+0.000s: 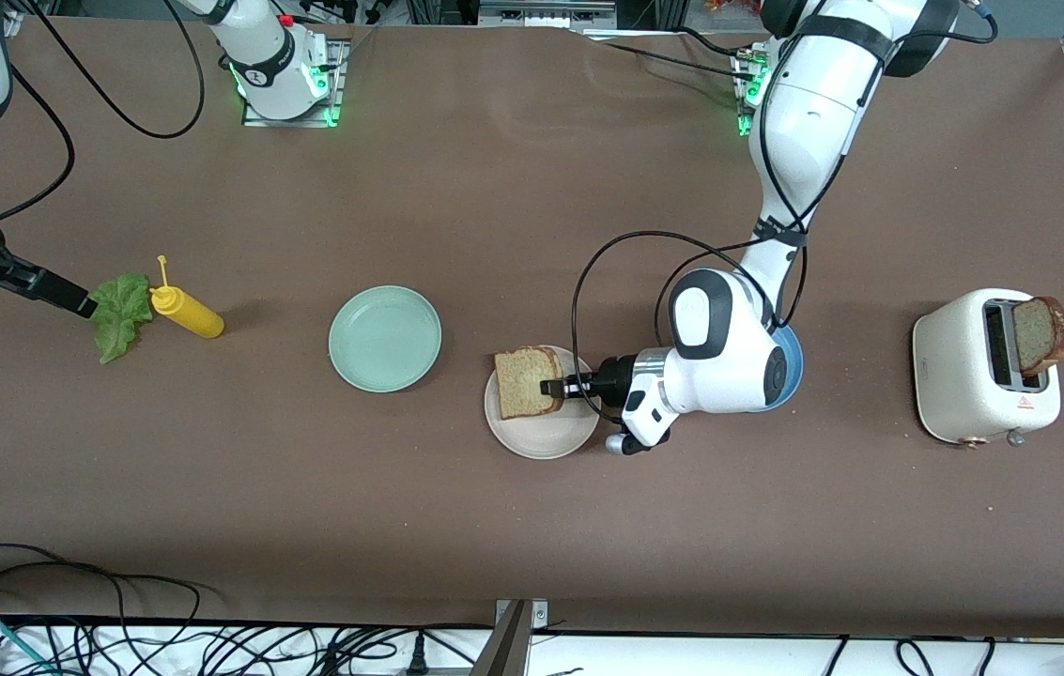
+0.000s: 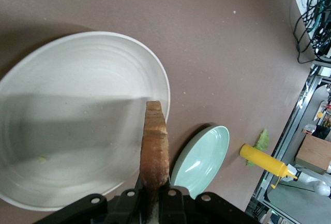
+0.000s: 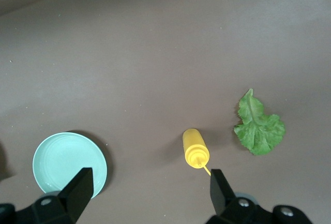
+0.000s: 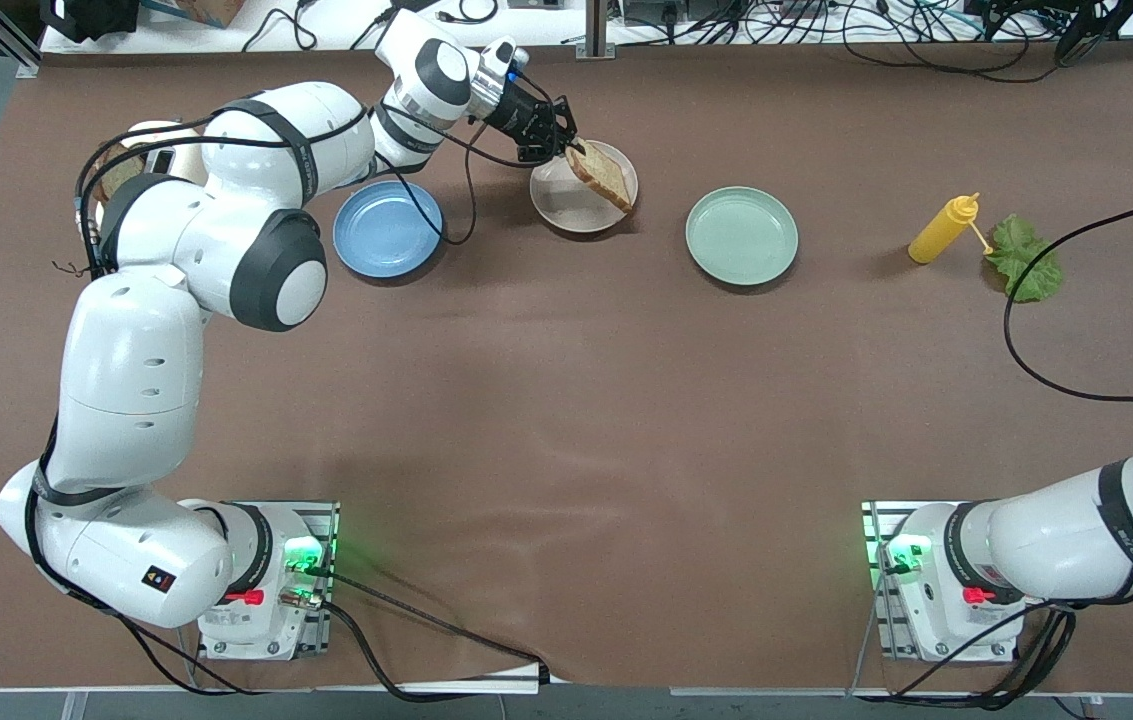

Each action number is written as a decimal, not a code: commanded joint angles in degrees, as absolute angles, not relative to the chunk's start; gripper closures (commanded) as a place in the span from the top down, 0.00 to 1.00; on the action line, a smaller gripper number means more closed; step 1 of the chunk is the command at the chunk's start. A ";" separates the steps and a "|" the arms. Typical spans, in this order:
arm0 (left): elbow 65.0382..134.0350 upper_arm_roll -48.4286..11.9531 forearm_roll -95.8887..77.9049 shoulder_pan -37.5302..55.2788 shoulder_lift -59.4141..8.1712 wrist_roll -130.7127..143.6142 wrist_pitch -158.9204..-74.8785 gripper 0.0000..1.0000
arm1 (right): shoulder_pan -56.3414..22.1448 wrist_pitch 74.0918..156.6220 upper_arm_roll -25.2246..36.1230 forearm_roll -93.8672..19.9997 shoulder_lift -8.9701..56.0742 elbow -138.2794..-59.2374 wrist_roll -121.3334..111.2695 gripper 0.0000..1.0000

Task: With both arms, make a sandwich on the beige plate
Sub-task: 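Carry the bread slice to the beige plate and lower it, then open the left gripper and withdraw while the right gripper reaches the lettuce, then grasp the green lettuce leaf with the right gripper and lift it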

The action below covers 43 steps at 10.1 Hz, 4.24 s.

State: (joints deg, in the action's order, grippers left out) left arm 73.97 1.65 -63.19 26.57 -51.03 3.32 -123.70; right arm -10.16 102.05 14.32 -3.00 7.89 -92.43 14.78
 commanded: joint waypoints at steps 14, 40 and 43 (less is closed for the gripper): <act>73.21 2.64 -46.86 22.07 -47.82 6.94 -113.67 1.00 | -5.19 100.97 18.45 -2.64 8.09 -100.52 -1.91 1.00; 90.33 3.52 0.62 6.15 -15.49 6.58 -85.69 1.00 | 1.93 135.53 21.97 -20.83 34.89 -112.68 -31.55 0.52; 93.34 3.43 0.70 6.07 -11.70 7.03 -85.78 1.00 | 2.28 130.73 21.97 -21.18 34.81 -111.19 -31.29 0.00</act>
